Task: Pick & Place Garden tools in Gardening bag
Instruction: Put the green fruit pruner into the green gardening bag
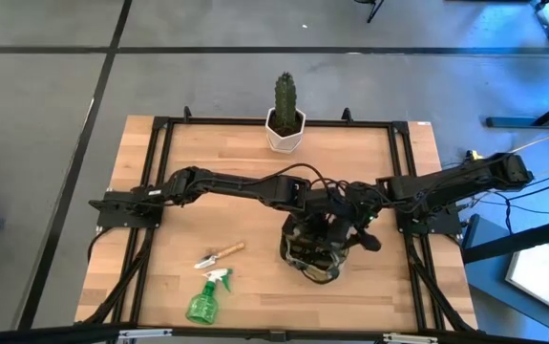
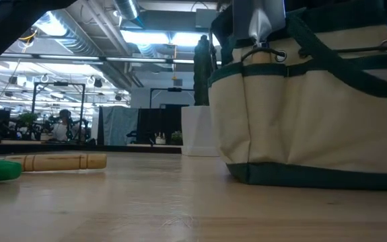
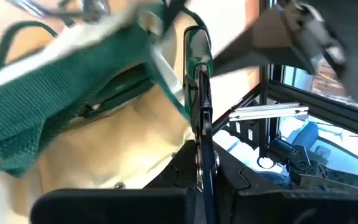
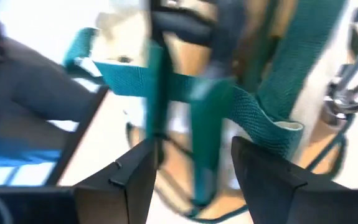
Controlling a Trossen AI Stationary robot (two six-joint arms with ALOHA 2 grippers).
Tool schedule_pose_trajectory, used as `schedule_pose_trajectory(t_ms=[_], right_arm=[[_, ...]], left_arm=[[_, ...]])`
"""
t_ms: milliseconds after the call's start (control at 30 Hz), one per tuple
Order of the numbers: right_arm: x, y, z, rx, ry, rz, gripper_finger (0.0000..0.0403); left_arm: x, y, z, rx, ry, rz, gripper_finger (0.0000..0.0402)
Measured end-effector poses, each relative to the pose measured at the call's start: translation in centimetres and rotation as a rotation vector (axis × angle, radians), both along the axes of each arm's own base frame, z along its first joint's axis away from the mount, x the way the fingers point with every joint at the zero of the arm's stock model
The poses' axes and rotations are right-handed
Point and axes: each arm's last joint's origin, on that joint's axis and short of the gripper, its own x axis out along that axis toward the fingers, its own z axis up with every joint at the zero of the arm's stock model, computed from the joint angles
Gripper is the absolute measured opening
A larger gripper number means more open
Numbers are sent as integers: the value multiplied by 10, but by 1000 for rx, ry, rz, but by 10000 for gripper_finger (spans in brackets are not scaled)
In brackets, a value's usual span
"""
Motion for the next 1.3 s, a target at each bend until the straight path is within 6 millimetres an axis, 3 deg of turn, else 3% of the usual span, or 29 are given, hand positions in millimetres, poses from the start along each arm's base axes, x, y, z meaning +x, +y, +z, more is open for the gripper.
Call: schedule_pose_trajectory(t_ms=[433,733,967,1133,1300], right_arm=[[-5,-11,17,50,-53,-12,208],[-9,-23,49,-27,68,17,208],[-22,-23,20,10,216,-22,208],[-26,-15,-3,91,219,-11,209],[-23,-4,-10,131,168,-11,209]], left_arm=[[0,-2,0,9,2,-1,8],[-1,-2,-1,14,-1,-10,8],[-2,-4,-1,2,6,-41,8],[-2,-4,-1,-8,5,-59,8],[-6,-4,-4,-4,50,-74,8]])
